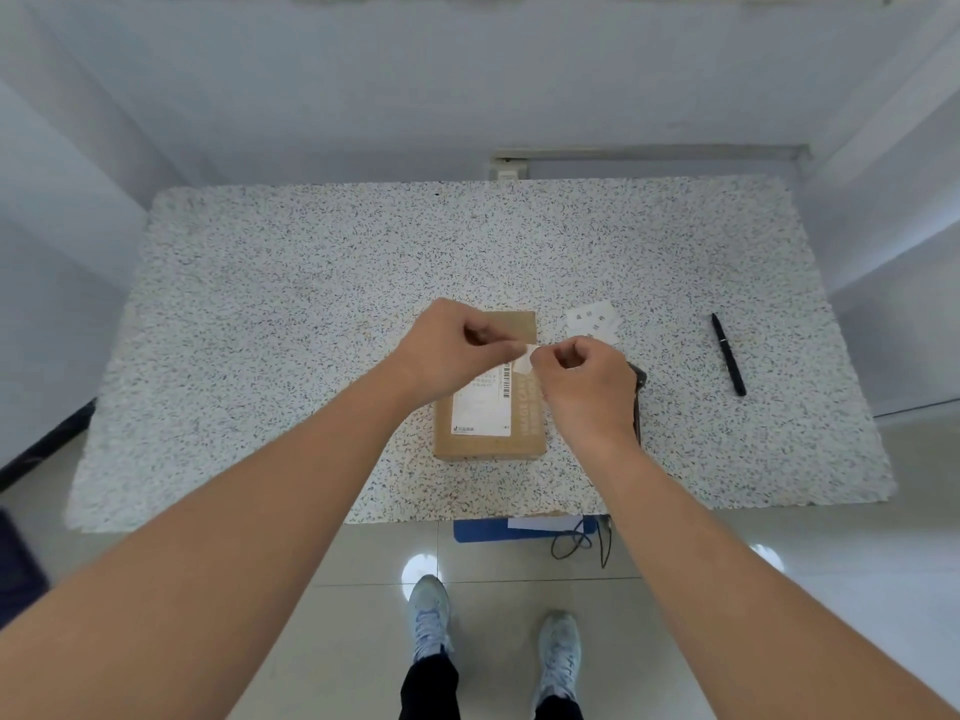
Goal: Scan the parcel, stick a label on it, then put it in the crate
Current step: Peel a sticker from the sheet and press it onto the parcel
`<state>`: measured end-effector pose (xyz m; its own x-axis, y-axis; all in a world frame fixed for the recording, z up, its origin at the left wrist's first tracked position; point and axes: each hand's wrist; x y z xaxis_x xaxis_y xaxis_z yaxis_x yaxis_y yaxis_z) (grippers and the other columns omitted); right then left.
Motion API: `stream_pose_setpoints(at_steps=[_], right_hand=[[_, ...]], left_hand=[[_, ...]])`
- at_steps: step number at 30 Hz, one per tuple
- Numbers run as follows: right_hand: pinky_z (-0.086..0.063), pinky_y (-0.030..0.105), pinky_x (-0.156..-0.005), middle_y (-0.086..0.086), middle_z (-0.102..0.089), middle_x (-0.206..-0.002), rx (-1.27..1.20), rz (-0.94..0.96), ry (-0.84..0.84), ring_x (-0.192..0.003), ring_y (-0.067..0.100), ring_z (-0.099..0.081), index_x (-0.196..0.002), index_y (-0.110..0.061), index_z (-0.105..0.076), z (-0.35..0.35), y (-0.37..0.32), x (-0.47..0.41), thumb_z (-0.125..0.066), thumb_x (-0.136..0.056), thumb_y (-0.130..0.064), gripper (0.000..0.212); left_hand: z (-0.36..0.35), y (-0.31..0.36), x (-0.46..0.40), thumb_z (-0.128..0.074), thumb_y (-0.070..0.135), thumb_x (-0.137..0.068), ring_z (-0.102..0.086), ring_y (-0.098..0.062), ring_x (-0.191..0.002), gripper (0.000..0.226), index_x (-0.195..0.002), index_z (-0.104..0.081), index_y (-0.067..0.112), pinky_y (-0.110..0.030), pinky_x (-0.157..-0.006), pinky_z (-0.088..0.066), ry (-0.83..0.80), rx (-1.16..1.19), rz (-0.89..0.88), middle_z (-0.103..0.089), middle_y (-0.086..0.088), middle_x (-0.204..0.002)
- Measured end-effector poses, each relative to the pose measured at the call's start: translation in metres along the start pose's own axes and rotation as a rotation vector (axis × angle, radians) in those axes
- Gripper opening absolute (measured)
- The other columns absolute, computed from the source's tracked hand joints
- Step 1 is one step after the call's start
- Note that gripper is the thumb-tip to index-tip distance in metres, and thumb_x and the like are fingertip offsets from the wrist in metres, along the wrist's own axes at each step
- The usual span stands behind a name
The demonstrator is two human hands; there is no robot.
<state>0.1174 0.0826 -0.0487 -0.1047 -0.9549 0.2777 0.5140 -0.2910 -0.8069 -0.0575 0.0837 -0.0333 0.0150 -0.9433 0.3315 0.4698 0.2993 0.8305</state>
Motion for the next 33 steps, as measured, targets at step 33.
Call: stream_pose_setpoints(at_steps=[33], right_hand=[[-0.066,0.041,-0.080,-0.005,-0.078,-0.076,-0.306,-0.141,-0.105,-0.071,0.012,-0.077,-0.087,-0.019,-0.075,-0.017,0.017,-0.032,-0.074,-0.097,-0.025,0.011]], left_hand=[[-0.011,-0.022,-0.016,-0.076,-0.003,-0.086,-0.073,-0.028,-0.083,0.004,-0.089,-0.077,-0.002,-0.035,-0.080,-0.064,0.148,0.797,0.300,-0.077,-0.021,-0.097]])
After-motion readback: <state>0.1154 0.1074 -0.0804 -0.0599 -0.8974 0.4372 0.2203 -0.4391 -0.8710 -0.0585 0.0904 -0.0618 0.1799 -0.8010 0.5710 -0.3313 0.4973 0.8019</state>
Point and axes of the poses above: each hand's wrist, its own x-axis away from the middle knuckle, its own z-axis out of the back of the hand, y = z × x
